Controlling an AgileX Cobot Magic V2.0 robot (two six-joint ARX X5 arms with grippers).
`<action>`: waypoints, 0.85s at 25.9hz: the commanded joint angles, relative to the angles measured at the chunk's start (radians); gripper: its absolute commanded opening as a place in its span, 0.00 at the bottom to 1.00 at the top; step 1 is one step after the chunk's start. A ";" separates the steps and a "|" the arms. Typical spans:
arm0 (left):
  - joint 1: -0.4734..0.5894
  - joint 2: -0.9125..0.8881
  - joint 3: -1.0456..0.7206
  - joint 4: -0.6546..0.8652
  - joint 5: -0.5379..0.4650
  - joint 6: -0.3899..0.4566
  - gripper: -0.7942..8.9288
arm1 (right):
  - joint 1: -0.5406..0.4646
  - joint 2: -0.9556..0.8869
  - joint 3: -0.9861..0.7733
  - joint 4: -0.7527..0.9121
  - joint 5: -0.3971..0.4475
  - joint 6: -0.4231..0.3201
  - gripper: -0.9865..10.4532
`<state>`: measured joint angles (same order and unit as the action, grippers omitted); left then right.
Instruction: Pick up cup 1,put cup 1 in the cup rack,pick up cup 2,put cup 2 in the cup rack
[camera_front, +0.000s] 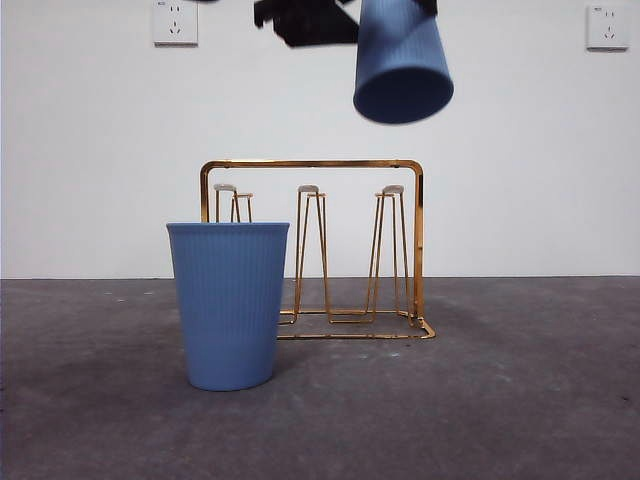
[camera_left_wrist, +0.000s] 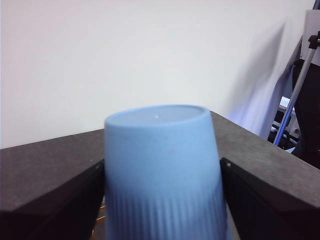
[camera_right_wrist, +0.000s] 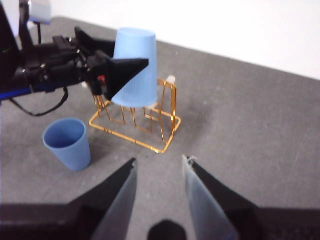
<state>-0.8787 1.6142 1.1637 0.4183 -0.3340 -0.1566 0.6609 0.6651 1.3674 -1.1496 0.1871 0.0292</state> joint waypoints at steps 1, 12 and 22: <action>0.014 0.033 0.005 0.034 -0.008 0.013 0.07 | 0.000 -0.003 -0.009 -0.005 0.004 -0.005 0.23; 0.043 0.131 0.017 0.085 -0.015 0.009 0.07 | 0.000 -0.003 -0.009 -0.005 0.004 -0.004 0.22; 0.058 0.208 0.017 0.130 -0.034 0.011 0.07 | 0.000 -0.003 -0.009 -0.034 0.004 -0.007 0.22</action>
<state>-0.8261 1.8065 1.1767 0.5323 -0.3618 -0.1566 0.6609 0.6651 1.3666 -1.1889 0.1871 0.0292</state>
